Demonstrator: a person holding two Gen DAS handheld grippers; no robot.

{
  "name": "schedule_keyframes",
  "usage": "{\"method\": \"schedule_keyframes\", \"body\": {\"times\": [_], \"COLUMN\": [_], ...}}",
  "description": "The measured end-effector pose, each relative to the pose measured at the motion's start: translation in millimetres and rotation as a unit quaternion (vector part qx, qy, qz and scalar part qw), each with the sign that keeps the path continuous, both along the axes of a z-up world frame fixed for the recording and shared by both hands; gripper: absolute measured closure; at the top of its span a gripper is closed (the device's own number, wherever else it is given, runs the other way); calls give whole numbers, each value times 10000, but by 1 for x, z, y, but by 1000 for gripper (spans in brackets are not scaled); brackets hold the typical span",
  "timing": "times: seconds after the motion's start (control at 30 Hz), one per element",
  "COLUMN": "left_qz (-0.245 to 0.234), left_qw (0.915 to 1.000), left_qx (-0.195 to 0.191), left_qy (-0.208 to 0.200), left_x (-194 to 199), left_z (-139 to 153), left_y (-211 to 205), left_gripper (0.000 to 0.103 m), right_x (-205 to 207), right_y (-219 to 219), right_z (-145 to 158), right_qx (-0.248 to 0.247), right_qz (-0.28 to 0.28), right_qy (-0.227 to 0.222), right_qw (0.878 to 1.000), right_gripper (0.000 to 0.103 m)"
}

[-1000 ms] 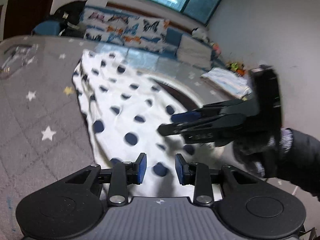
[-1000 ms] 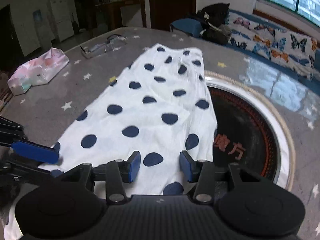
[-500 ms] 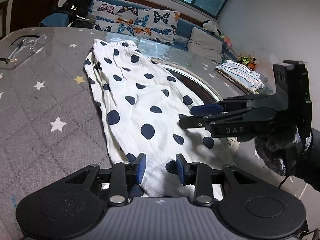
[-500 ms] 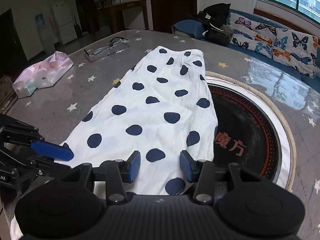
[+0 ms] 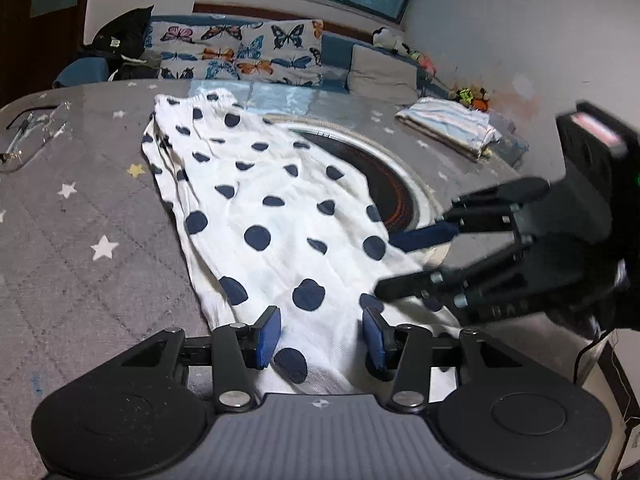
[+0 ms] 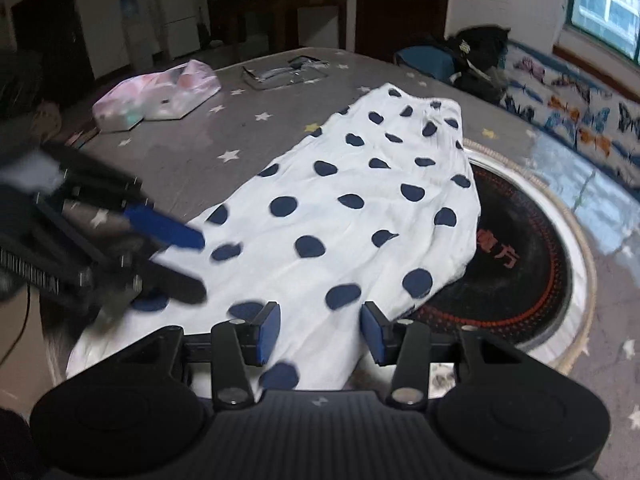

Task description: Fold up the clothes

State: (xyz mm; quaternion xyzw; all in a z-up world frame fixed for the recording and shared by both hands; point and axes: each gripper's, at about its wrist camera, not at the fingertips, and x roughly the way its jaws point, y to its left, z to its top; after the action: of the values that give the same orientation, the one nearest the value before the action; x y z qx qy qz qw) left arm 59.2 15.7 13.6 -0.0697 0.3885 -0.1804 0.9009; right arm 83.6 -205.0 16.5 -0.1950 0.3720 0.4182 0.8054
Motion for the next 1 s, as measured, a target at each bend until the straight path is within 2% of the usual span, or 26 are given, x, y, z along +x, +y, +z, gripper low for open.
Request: {"method": "schedule_keyframes", "body": {"times": [0.13, 0.2, 0.33, 0.43, 0.5, 0.57, 0.77, 0.93, 1.0], "left_qz": [-206, -295, -194, -99, -67, -12, 79, 84, 47], "left_qw": [9997, 9993, 9996, 9999, 9999, 10000, 9998, 9998, 9998], "left_qx": [49, 102, 110, 107, 85, 89, 123, 130, 135], "left_qy": [-132, -185, -147, -61, -34, -33, -103, -160, -161], "left_x": [-16, -22, -16, -10, -9, -9, -15, -22, -25], "left_z": [12, 16, 10, 3, 1, 0, 6, 10, 10], "left_y": [-2, -6, -8, -9, -9, -9, -8, -4, -3], "left_gripper": [54, 54, 55, 55, 54, 54, 54, 53, 53], "right_x": [-29, -48, -88, -113, -127, -138, -157, -168, -172], "right_y": [-15, -19, -22, -20, -18, -14, 1, 6, 7], "right_z": [16, 24, 34, 36, 33, 25, -1, -10, -12], "right_qx": [-2, -29, -72, -90, -82, -154, -447, -588, -634], "right_qz": [247, 473, 1095, 1546, 1840, 2058, 2242, 2240, 2229], "right_qy": [-216, -310, -426, -427, -316, -304, -632, -966, -1087], "right_qw": [9995, 9984, 9930, 9870, 9824, 9780, 9715, 9680, 9667], "right_gripper": [57, 53, 52, 50, 41, 41, 41, 41, 45]}}
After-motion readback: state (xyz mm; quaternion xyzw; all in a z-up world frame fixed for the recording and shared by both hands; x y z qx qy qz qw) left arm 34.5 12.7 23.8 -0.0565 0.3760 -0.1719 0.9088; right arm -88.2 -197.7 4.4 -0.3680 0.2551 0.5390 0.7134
